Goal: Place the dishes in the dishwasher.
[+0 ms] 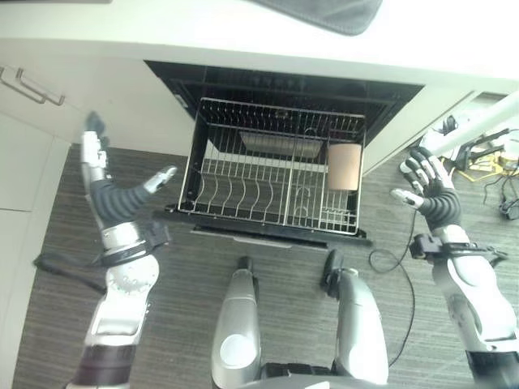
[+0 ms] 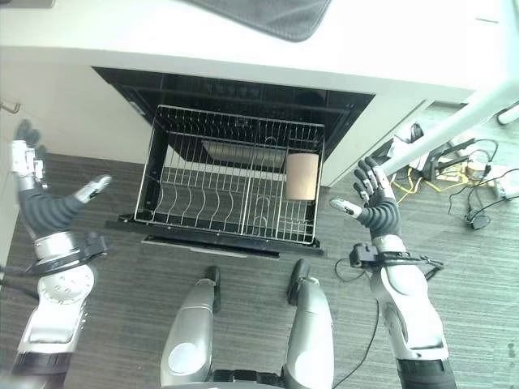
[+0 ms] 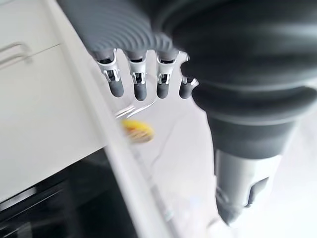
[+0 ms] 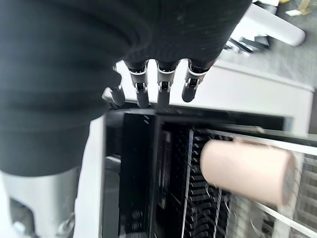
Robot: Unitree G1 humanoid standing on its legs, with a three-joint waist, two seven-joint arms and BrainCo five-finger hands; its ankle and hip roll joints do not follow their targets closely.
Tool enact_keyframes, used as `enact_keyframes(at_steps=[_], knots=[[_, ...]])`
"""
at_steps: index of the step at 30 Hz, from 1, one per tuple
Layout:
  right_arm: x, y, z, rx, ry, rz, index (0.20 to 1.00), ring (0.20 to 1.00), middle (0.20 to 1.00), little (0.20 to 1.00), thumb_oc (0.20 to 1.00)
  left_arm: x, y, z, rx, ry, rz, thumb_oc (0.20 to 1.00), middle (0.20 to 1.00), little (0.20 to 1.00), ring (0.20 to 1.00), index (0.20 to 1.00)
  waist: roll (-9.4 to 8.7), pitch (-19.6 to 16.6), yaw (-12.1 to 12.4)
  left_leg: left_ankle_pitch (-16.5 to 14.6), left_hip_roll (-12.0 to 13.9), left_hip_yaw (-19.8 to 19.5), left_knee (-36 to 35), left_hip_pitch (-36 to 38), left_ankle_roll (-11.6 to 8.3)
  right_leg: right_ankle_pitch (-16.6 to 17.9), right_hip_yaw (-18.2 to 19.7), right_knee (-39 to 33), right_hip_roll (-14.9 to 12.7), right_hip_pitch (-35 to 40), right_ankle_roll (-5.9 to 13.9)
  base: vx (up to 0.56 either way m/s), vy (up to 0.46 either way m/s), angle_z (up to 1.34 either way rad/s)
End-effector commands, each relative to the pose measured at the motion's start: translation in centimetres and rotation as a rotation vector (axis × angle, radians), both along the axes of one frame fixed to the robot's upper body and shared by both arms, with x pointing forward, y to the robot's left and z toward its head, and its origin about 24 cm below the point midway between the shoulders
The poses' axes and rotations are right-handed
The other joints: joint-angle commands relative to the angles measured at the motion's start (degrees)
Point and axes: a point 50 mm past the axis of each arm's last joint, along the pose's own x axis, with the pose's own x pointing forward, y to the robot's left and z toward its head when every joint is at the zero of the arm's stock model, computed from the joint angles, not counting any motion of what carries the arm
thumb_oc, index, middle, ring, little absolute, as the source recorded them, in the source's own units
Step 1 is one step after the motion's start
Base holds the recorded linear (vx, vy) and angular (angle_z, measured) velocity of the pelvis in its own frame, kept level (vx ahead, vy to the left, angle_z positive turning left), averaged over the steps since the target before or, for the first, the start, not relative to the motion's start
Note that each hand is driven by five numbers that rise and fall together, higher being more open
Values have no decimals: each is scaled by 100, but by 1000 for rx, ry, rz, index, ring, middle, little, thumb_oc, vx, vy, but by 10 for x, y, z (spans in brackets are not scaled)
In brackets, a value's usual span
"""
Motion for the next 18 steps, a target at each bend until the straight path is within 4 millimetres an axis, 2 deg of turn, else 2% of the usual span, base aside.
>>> enact_keyframes(at_steps=[1, 6, 8, 9, 10, 11, 12, 13, 14, 15, 16, 18], knots=[[-11, -12, 37, -136, -266, -109, 1000, 1000, 1000, 1000, 1000, -11, -4, 12, 0, -78, -103, 1000, 1000, 1000, 1000, 1000, -8, -711, -20, 477, -246, 435, -749, -13, 654, -646, 215, -391, 207, 721, 37, 100, -113, -10], [-35, -3, 59, -194, -473, -61, 1000, 1000, 1000, 1000, 1000, -28, 3, 12, -91, -120, -83, 1000, 1000, 1000, 1000, 1000, 63, -1235, -20, 937, -68, 438, -1865, 716, 452, -591, 191, -1300, 526, 1541, 34, 118, -125, -10], [-45, -7, 67, -196, -552, -87, 1000, 1000, 1000, 1000, 1000, -31, 3, 14, -107, -138, -120, 1000, 1000, 1000, 1000, 1000, 56, -1438, -85, 995, -66, 650, -1974, 873, 399, -540, 114, -1597, 508, 1830, 44, 91, -70, 8], [-48, -11, 71, -216, -569, -106, 1000, 1000, 1000, 1000, 1000, -30, 1, 15, -108, -145, -158, 1000, 1000, 1000, 1000, 1000, 34, -1511, -169, 989, 44, 923, -1875, 894, 368, -500, -10, -1669, 441, 1902, 47, 9, 67, 26], [-50, -18, 77, -247, -597, -141, 1000, 1000, 1000, 1000, 1000, -31, -4, 21, -63, -190, -184, 1000, 1000, 1000, 1000, 1000, -29, -1556, -288, 899, 286, 1104, -1610, 923, 300, -499, -71, -1647, 326, 1963, 35, -37, 129, 56], [-50, -20, 80, -253, -609, -148, 1000, 1000, 1000, 1000, 1000, -32, -7, 23, -31, -215, -180, 1000, 1000, 1000, 1000, 1000, -33, -1555, -311, 891, 330, 1104, -1526, 900, 297, -460, -70, -1645, 307, 1948, 23, -6, 200, 93], [-50, -22, 84, -260, -624, -150, 1000, 1000, 1000, 1000, 1000, -34, -10, 27, 9, -244, -172, 1000, 1000, 1000, 1000, 1000, -60, -1557, -320, 760, 352, 1003, -1382, 952, 288, -479, -18, -1602, 240, 1958, 28, -70, 484, 87], [-49, -26, 98, -282, -665, -138, 1000, 1000, 1000, 1000, 1000, -39, -10, 36, 35, -311, -141, 1000, 1000, 1000, 1000, 1000, -81, -1525, -349, 506, 382, 701, -1096, 1052, 319, -424, 197, -1513, 92, 1898, 59, -72, 677, 50], [-48, -27, 104, -286, -688, -129, 1000, 1000, 1000, 1000, 1000, -40, -7, 39, 12, -337, -136, 1000, 1000, 1000, 1000, 1000, -78, -1518, -371, 349, 400, 585, -974, 1148, 341, -376, 336, -1489, -21, 1878, 122, -126, 842, -8], [-47, -27, 108, -284, -709, -137, 1000, 1000, 1000, 1000, 1000, -38, -6, 41, -5, -349, -153, 1000, 1000, 1000, 1000, 1000, -65, -1527, -399, 271, 401, 544, -965, 1223, 339, -314, 426, -1501, -132, 1881, 224, -52, 747, -46], [-48, -26, 111, -279, -734, -149, 1000, 1000, 1000, 1000, 1000, -36, -5, 45, -15, -359, -181, 1000, 1000, 1000, 1000, 1000, -62, -1522, -441, 190, 323, 631, -1021, 1311, 372, -128, 485, -1605, -340, 1885, 422, -24, 660, -62], [-52, -26, 109, -261, -749, -169, 1000, 1000, 1000, 1000, 1000, -34, -6, 47, 15, -353, -201, 1000, 1000, 1000, 1000, 1000, -137, -1548, -489, 148, 83, 779, -1210, 1434, 441, 479, 574, -2026, -691, 1931, 731, 0, 494, -49]])
